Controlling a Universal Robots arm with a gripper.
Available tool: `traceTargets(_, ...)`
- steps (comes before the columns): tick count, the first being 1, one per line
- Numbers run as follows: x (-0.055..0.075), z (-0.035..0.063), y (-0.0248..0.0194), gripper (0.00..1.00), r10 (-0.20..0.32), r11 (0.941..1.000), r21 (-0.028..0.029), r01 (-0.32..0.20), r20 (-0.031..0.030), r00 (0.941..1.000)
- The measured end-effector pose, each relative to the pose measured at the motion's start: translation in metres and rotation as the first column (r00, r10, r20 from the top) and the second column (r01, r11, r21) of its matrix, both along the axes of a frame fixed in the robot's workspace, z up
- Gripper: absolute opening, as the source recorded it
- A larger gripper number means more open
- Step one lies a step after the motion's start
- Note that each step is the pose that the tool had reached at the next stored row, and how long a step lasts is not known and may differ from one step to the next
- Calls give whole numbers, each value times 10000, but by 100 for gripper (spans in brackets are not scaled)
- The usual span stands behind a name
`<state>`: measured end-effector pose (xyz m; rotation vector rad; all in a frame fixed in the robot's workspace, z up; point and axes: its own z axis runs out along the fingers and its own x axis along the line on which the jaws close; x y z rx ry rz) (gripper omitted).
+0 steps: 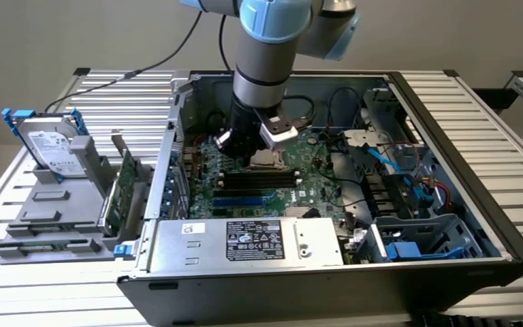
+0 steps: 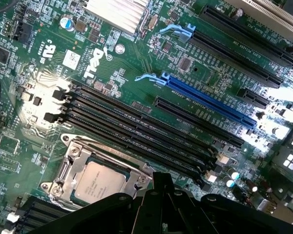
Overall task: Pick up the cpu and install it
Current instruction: 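Install the second cpu locking lever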
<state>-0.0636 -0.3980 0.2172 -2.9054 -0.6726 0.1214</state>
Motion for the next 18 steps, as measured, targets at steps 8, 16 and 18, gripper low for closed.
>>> traceTargets(8, -6, -75, 0, 11, -26, 10000, 67, 26, -9, 10000)
traceTargets(16, -8, -104, 0, 11, -162, 9996, 235, 164, -94, 9998)
traceTargets(18, -8, -108, 1, 11, -228, 9994, 270, 231, -138, 9996)
